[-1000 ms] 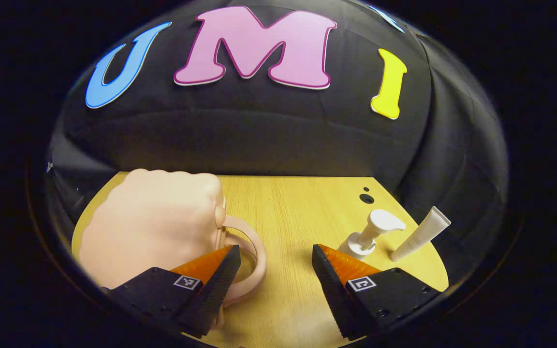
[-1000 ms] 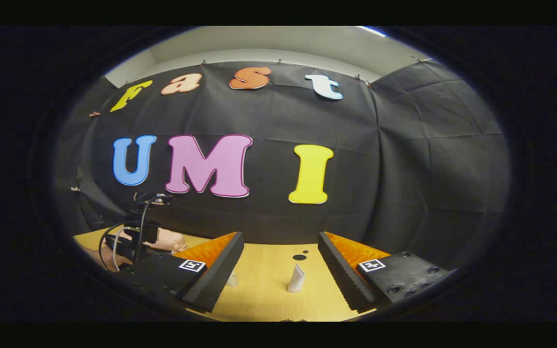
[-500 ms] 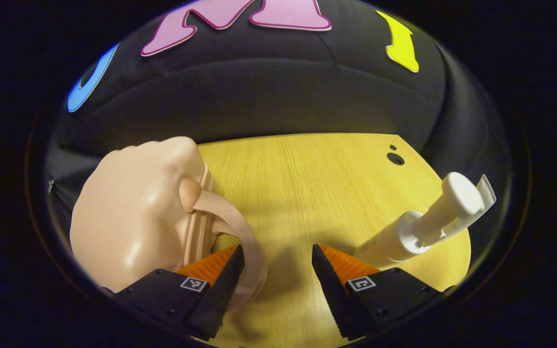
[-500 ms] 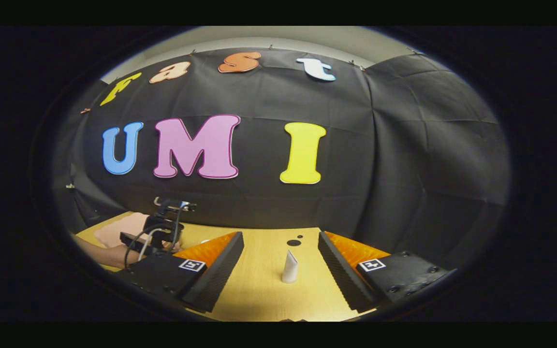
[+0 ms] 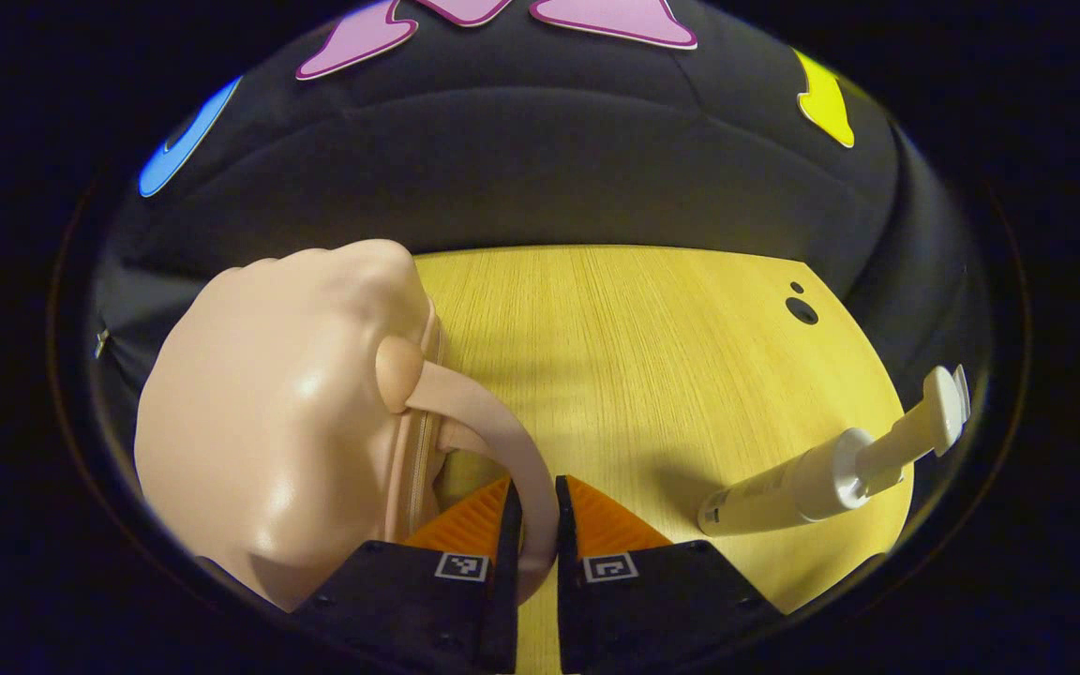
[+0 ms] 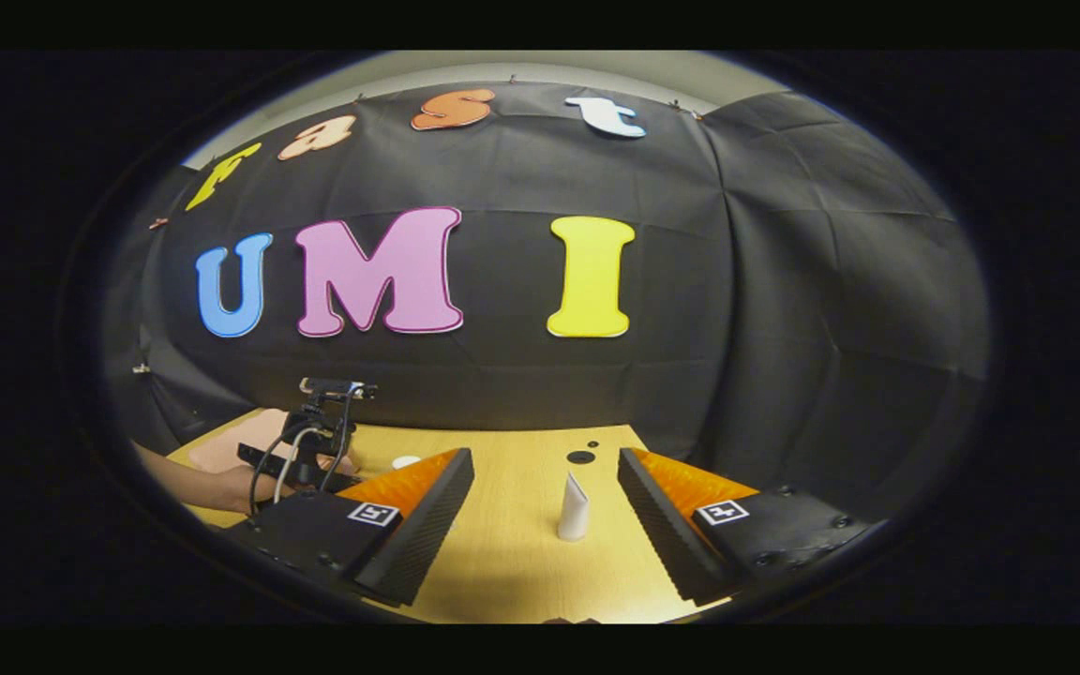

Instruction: First open the suitcase, pack the skin care products into it, and then close the suitcase.

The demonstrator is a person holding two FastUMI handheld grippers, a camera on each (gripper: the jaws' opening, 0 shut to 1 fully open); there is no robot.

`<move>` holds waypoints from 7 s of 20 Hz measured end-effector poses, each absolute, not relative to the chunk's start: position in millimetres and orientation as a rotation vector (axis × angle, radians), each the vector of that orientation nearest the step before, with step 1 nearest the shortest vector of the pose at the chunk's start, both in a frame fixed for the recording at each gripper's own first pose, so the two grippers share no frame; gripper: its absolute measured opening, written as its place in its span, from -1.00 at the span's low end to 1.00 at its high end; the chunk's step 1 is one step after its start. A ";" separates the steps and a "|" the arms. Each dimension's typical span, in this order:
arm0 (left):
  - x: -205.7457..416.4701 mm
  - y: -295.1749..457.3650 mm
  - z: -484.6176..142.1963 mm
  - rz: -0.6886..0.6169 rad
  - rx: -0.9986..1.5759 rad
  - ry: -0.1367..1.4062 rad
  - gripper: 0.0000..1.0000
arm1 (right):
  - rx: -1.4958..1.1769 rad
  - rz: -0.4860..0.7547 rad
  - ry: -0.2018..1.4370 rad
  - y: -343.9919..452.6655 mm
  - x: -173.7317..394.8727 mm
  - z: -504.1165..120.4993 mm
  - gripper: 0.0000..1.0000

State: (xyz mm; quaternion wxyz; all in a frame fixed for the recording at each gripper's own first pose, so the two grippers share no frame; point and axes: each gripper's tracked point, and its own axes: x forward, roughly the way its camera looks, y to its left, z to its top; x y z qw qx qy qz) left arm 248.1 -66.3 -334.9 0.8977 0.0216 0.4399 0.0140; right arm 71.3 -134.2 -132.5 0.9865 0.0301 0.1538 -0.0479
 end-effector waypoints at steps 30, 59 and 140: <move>264.4 403.4 -120.1 0.316 0.227 0.703 -0.72 | 0.013 -0.105 0.239 -71.7 75.1 -71.9 0.94; 204.3 328.4 -114.5 0.158 0.105 0.349 0.94 | -0.185 -0.181 0.270 -43.0 37.6 -78.0 0.93; 173.8 25.3 -191.4 -0.188 -0.100 0.467 0.25 | 0.044 0.193 0.436 52.1 130.5 -217.9 -0.40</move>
